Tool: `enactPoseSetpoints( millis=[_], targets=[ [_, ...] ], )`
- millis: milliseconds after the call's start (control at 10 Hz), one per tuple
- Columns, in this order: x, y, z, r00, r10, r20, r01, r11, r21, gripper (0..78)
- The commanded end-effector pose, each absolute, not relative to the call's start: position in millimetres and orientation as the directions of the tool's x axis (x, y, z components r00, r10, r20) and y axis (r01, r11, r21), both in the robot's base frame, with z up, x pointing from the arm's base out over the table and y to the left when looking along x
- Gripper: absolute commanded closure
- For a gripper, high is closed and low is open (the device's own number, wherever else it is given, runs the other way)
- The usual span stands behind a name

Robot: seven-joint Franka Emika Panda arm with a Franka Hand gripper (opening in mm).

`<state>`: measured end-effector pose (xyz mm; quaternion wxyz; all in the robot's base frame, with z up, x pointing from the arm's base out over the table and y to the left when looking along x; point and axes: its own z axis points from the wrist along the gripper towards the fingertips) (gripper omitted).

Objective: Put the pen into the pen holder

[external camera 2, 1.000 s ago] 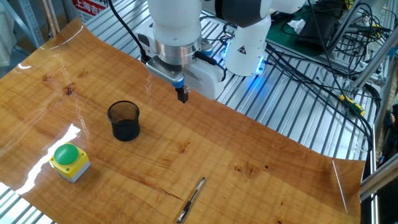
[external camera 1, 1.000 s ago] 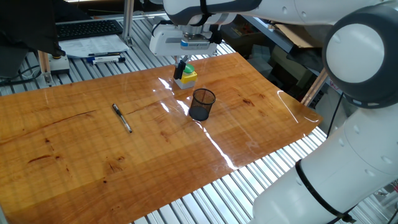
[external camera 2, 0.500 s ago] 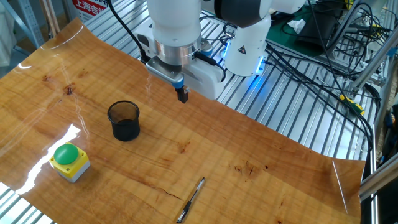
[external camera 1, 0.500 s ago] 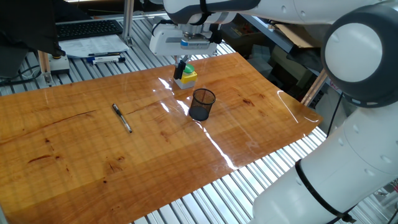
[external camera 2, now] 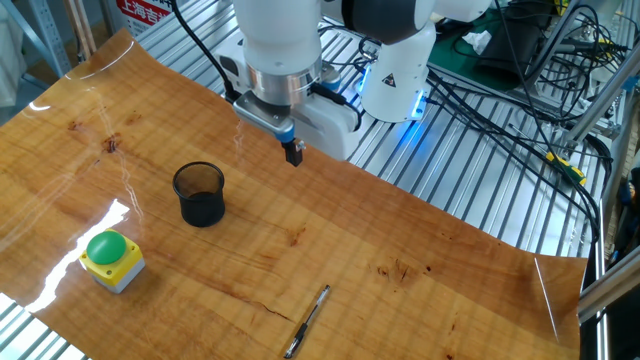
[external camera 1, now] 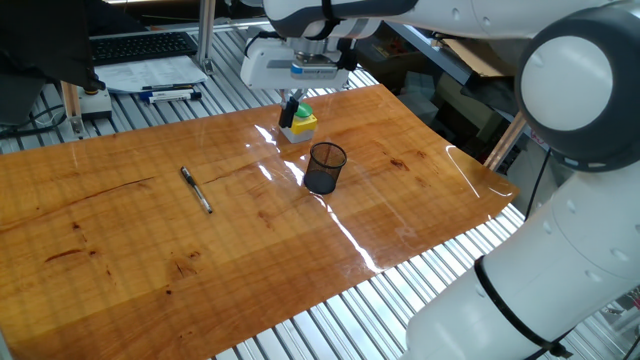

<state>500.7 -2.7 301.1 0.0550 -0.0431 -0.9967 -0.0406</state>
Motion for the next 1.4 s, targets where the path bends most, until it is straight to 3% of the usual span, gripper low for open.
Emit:
enactPoseSetpoints(
  millis=[100, 900, 1200, 1400],
  targets=[
    [503.1, -2.1, 296.8, -0.991, 0.08, 0.107, 0.088, 0.993, 0.076, 77.6],
    [512.3, -5.3, 267.5, -0.994, 0.088, 0.062, 0.092, 0.994, 0.054, 77.6],
    [514.7, -3.0, 255.7, -0.994, 0.1, 0.048, 0.099, 0.995, -0.031, 77.6],
    [515.0, -0.1, 251.0, -0.992, 0.115, 0.056, 0.113, 0.993, -0.027, 77.6]
  ],
)
